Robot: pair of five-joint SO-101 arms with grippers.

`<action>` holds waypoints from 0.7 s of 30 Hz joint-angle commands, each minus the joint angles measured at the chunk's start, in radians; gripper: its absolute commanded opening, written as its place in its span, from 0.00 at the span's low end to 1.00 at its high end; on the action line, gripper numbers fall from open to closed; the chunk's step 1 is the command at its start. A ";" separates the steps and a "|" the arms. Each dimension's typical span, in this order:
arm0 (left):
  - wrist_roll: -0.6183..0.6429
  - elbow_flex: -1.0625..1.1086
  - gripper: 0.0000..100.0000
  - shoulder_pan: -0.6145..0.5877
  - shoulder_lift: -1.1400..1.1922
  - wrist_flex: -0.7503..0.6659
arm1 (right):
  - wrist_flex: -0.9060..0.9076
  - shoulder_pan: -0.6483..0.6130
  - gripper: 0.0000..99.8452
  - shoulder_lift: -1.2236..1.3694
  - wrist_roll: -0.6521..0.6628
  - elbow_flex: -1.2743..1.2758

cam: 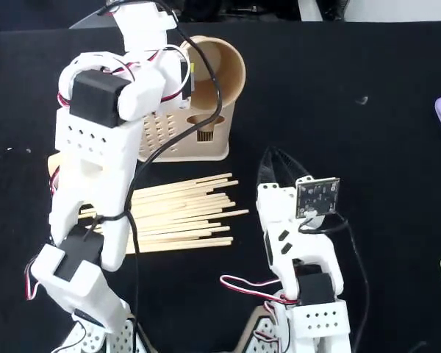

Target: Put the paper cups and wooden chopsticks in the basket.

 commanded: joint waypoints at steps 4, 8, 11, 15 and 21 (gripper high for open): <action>-0.003 -0.056 0.03 0.018 -0.020 0.055 | 0.005 0.020 0.02 -0.019 -0.002 0.002; -0.005 -0.044 0.03 0.008 -0.009 0.061 | 0.005 0.020 0.02 -0.019 -0.002 0.002; -0.017 -0.027 0.03 0.015 -0.008 0.060 | 0.005 0.020 0.02 -0.019 -0.002 0.002; -0.069 0.004 0.03 0.018 -0.006 0.057 | 0.005 0.020 0.02 -0.019 -0.002 0.002; -0.098 0.021 0.11 0.015 -0.008 0.031 | 0.005 0.018 0.02 -0.019 -0.002 0.002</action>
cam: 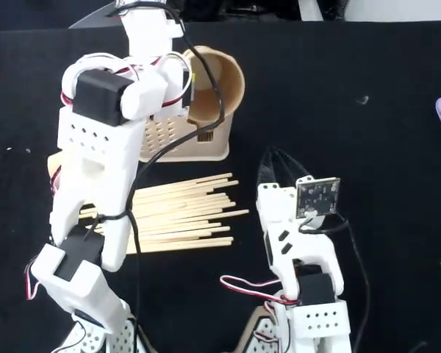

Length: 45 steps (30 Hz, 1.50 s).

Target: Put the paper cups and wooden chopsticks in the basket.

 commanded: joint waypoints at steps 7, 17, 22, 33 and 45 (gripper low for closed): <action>-0.015 0.001 0.18 0.002 -0.006 -0.083 | 0.005 0.018 0.02 -0.019 -0.002 0.002; -0.015 0.005 0.18 -0.035 0.035 -0.296 | 0.006 0.018 0.02 -0.019 -0.002 0.002; -0.015 -0.004 0.18 -0.074 0.106 -0.368 | 0.006 0.018 0.02 -0.019 -0.002 0.002; -0.014 -0.007 0.18 -0.076 0.120 -0.419 | 0.029 -0.023 0.02 -0.019 0.000 0.002; -0.025 -0.134 0.18 -0.074 0.058 -0.152 | 0.031 -0.023 0.02 -0.021 0.000 0.002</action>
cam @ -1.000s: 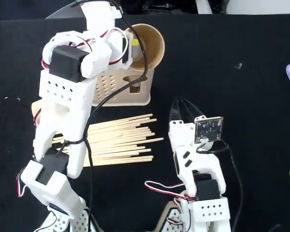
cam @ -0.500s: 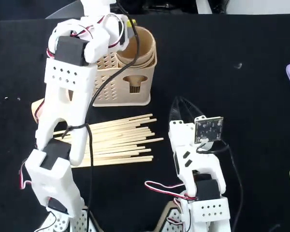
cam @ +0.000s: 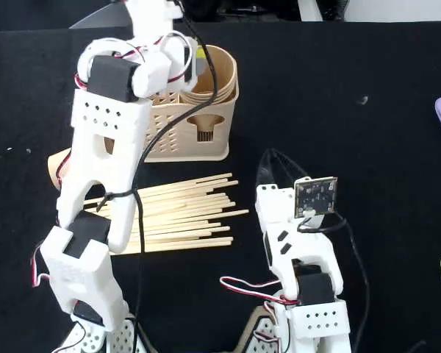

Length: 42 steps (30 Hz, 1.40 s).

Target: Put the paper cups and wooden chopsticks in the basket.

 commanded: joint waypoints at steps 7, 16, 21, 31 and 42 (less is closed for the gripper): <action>-0.107 -0.257 0.18 -0.116 -0.173 0.232 | 0.006 -0.017 0.02 -0.021 0.000 0.002; -0.163 0.236 0.18 -0.407 -0.364 0.229 | 0.008 -0.017 0.02 -0.021 0.000 0.002; -0.192 0.608 0.18 -0.415 -0.516 0.219 | 0.008 -0.017 0.02 -0.019 0.000 0.002; -0.193 1.369 0.18 -0.418 -0.746 -0.391 | 0.008 -0.017 0.02 -0.019 0.000 0.002; -0.192 1.538 0.18 -0.417 -0.664 -0.646 | 0.008 -0.018 0.02 -0.019 0.000 0.002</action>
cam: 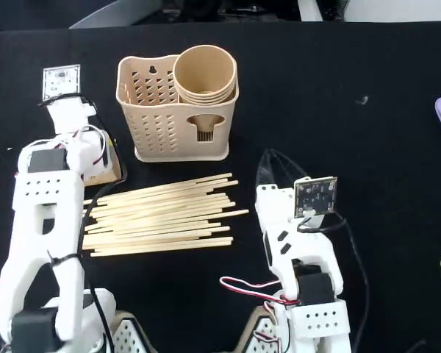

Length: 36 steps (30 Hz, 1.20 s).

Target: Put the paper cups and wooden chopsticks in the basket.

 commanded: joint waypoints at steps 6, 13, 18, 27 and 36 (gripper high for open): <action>0.003 -0.093 0.18 -0.012 0.169 -0.031 | 0.005 -0.018 0.02 -0.019 0.000 0.002; -0.006 -0.119 0.18 -0.031 0.226 -0.032 | 0.005 -0.018 0.02 -0.019 0.000 0.002; -0.072 -0.117 0.18 -0.094 0.226 -0.035 | 0.005 -0.018 0.02 -0.019 0.000 0.002; -0.196 -0.119 0.18 -0.246 0.224 -0.028 | 0.005 -0.018 0.02 -0.019 0.000 0.002; -0.235 -0.114 0.10 -0.269 0.224 -0.026 | 0.005 -0.018 0.02 -0.019 0.000 0.002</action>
